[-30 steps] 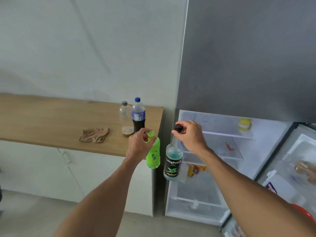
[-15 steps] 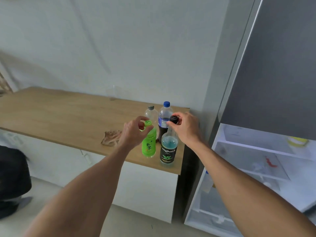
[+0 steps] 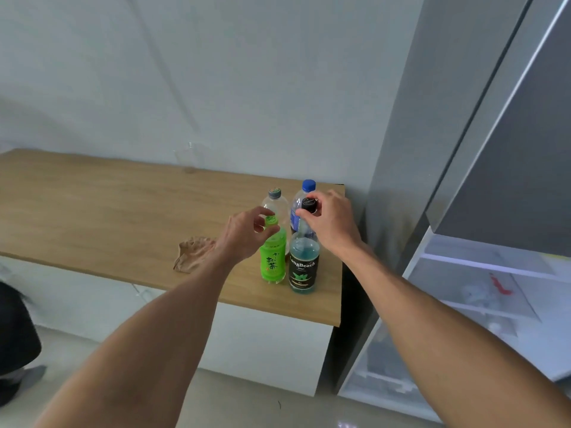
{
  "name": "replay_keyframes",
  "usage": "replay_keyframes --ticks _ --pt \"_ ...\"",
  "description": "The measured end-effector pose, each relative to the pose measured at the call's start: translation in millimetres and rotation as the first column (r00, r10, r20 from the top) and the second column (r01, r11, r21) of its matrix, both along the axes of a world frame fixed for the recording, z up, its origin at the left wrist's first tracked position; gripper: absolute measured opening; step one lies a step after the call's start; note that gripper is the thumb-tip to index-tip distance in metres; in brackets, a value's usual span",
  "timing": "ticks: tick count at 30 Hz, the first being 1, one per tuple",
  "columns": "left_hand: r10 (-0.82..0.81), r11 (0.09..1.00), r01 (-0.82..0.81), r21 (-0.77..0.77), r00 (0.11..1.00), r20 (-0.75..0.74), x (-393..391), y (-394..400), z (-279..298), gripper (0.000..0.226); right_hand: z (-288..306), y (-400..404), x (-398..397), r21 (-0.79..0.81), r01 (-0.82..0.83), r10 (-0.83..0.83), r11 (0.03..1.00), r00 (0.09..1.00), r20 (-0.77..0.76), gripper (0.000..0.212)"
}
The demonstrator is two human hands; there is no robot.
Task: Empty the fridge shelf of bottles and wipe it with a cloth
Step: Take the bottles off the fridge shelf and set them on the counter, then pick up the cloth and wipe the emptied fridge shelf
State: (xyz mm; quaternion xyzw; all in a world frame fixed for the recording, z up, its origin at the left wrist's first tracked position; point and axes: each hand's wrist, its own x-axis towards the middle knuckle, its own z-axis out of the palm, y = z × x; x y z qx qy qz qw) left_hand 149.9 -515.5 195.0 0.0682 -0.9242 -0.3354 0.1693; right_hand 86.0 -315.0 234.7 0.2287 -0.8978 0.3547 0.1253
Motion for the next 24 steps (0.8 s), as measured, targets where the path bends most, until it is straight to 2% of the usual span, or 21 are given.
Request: replay_keyframes --ticks 7,9,11,13,14,16,19,21,24 --pt "-0.096 0.99 0.092 0.11 0.995 0.039 -6.4 -16.8 -3.1 0.047 -3.3 -25.5 14.3 -0.07 0.121 -0.118 0.99 0.992 0.045 0.036" --pt "-0.166 0.981 0.157 0.113 0.983 0.077 -2.9 -23.9 -0.7 0.062 -5.0 -28.4 17.9 -0.126 0.163 -0.156 0.979 0.986 0.064 0.039" --pt "-0.217 0.974 0.205 0.101 0.967 0.134 0.6 -33.3 1.6 0.082 -6.5 -29.5 25.5 -0.069 0.204 -0.201 0.977 0.978 0.048 0.05" --pt "-0.208 0.973 0.187 0.133 0.964 0.163 7.1 -45.8 0.3 0.087 -5.3 -33.2 37.2 0.042 0.283 -0.276 0.958 0.954 -0.12 0.054" --pt "-0.181 0.977 0.157 0.147 0.969 0.168 12.1 -53.5 -2.1 0.085 -3.6 -37.2 42.9 0.039 0.306 -0.289 0.951 0.928 -0.237 0.048" --pt "-0.101 0.99 0.081 0.113 0.979 0.177 24.0 -73.4 -8.0 0.077 -2.7 -50.9 54.9 -0.007 0.202 -0.193 0.979 0.924 -0.331 0.03" --pt "-0.032 0.999 0.017 0.049 0.952 0.305 45.1 -111.7 -22.2 0.063 -10.6 -79.0 73.2 -0.003 -0.118 0.116 0.993 0.983 -0.142 0.017" --pt "-0.014 0.999 -0.007 0.049 0.906 0.423 57.1 -136.0 -33.2 0.06 -23.7 -96.8 79.5 -0.009 -0.202 0.202 0.979 0.979 -0.012 0.016" --pt "0.04 0.998 -0.054 0.018 0.889 0.455 76.4 -171.3 -51.1 0.06 -56.1 -131.9 81.7 -0.004 -0.255 0.252 0.967 0.954 0.165 0.017"
